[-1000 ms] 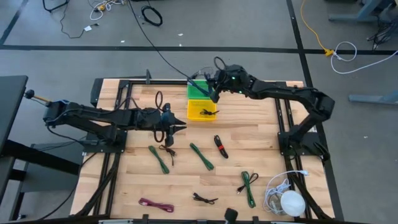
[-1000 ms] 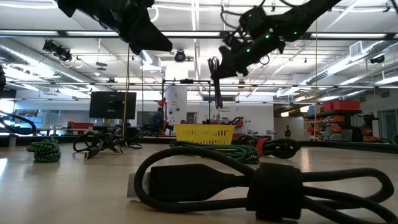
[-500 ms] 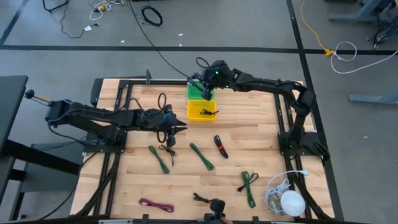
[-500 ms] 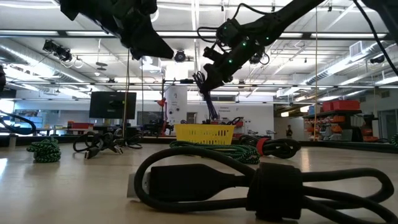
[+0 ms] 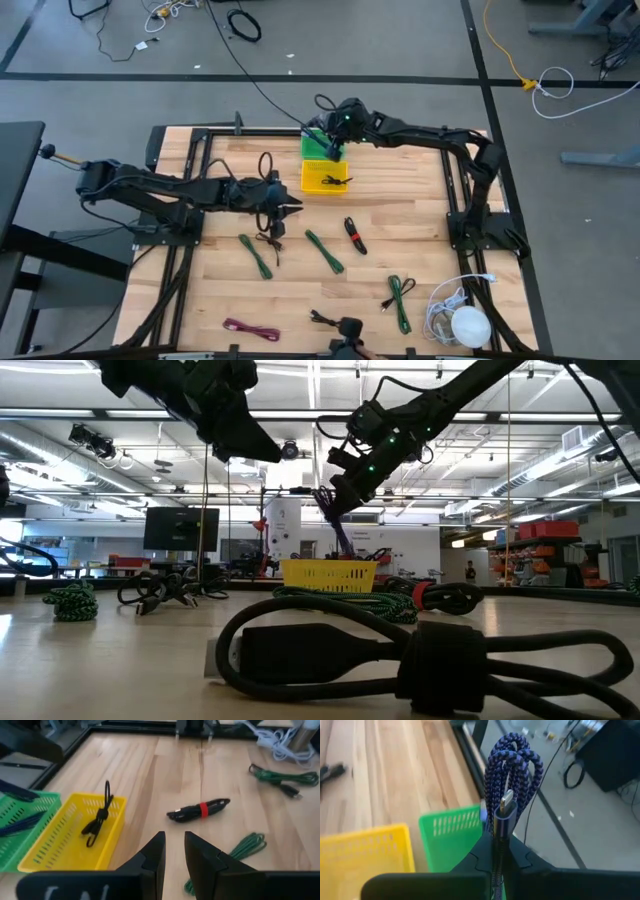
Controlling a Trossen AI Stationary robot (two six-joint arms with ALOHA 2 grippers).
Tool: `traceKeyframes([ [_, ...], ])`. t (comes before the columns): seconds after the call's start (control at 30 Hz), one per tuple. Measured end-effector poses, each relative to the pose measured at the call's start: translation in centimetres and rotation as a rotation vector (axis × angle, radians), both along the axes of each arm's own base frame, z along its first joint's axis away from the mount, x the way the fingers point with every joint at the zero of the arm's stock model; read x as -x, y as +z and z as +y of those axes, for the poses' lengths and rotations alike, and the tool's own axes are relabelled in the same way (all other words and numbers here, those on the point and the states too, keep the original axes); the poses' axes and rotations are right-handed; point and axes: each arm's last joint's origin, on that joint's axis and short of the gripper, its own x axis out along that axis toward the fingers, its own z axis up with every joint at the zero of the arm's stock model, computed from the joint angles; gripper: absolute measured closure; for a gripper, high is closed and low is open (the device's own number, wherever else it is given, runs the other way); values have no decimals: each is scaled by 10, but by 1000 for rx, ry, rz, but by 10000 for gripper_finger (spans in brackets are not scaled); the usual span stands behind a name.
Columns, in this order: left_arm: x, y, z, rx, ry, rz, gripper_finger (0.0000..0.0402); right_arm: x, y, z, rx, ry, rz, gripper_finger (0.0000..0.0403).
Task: Pick & Place USB Port
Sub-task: Put the purple charger cable into the green basket
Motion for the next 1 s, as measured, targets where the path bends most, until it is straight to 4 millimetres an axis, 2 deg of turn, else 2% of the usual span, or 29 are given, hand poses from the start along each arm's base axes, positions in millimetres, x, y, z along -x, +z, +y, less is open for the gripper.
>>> traceKeyframes([
  [0.17,-1,-3,-1,5,-13,15,324,-3,-19,-5,-32,-1,38,393],
  [0.67,-1,-3,-2,9,-22,12,323,0,-22,-11,-57,3,35,390],
  [1.0,-1,-3,-2,29,-18,9,323,-2,-17,-15,-33,-61,-31,260],
])
